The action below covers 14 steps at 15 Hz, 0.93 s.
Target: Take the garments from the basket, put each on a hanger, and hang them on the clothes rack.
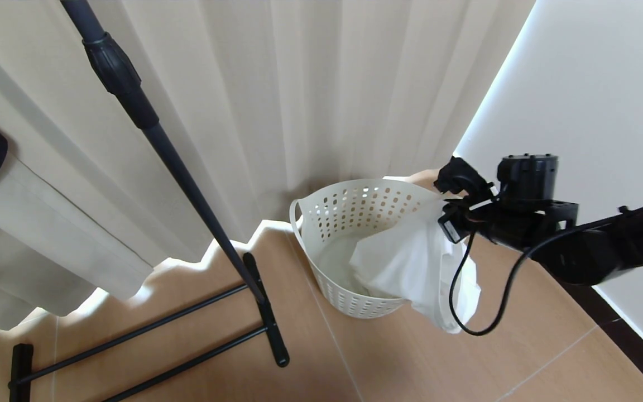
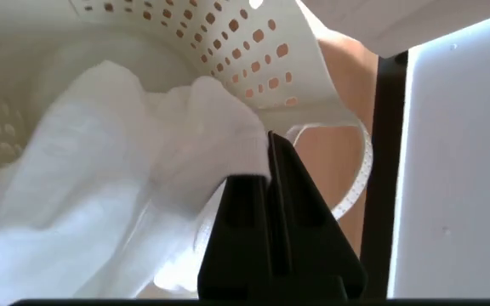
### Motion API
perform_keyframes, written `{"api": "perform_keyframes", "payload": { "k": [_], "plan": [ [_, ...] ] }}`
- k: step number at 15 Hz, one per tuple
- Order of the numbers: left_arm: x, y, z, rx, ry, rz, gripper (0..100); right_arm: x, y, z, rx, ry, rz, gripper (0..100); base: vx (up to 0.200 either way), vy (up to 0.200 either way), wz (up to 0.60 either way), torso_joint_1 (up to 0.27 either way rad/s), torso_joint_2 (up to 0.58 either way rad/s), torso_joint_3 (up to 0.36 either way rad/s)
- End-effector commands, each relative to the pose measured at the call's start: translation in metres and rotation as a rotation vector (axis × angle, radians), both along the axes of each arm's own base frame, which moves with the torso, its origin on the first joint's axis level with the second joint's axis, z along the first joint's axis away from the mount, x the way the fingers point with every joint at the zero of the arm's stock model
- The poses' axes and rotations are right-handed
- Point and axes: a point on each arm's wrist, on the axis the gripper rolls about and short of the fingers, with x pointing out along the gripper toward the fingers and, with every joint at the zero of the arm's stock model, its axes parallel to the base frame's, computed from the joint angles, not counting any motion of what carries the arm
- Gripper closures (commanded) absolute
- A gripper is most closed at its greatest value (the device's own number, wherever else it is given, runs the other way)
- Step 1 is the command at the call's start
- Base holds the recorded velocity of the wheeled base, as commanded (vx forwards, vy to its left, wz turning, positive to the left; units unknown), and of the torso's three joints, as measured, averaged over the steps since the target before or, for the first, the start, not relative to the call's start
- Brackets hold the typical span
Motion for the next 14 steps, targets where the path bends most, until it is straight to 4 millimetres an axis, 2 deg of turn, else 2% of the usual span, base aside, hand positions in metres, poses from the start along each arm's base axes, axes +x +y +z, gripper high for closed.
{"api": "perform_keyframes", "payload": {
  "k": [1,2,5,7,8,10,14],
  "plan": [
    [0.0,0.0,0.0,0.0,0.0,0.001,0,-0.07,-0.009,0.047,0.127,-0.108,0.025,100,0.0,0.0,0.0,0.0,0.0,0.0],
    [0.0,0.0,0.0,0.0,0.0,0.001,0,-0.096,-0.012,0.057,0.201,-0.139,0.055,100,0.0,0.0,0.0,0.0,0.0,0.0],
    [0.0,0.0,0.0,0.0,0.0,0.001,0,-0.141,-0.01,0.08,0.382,-0.194,0.112,100,0.0,0.0,0.0,0.0,0.0,0.0],
    [0.0,0.0,0.0,0.0,0.0,0.001,0,-0.157,-0.009,0.091,0.47,-0.217,0.142,100,0.0,0.0,0.0,0.0,0.0,0.0],
    [0.0,0.0,0.0,0.0,0.0,0.001,0,-0.174,-0.012,0.097,0.524,-0.236,0.165,100,0.0,0.0,0.0,0.0,0.0,0.0],
    [0.0,0.0,0.0,0.0,-0.003,0.002,0,-0.182,-0.01,0.096,0.535,-0.224,0.198,100,0.0,0.0,0.0,0.0,0.0,0.0],
    [0.0,0.0,0.0,0.003,-0.001,-0.002,0,-0.182,-0.004,0.087,0.526,-0.187,0.215,100,0.0,0.0,0.0,0.0,0.0,0.0]
  ]
}}
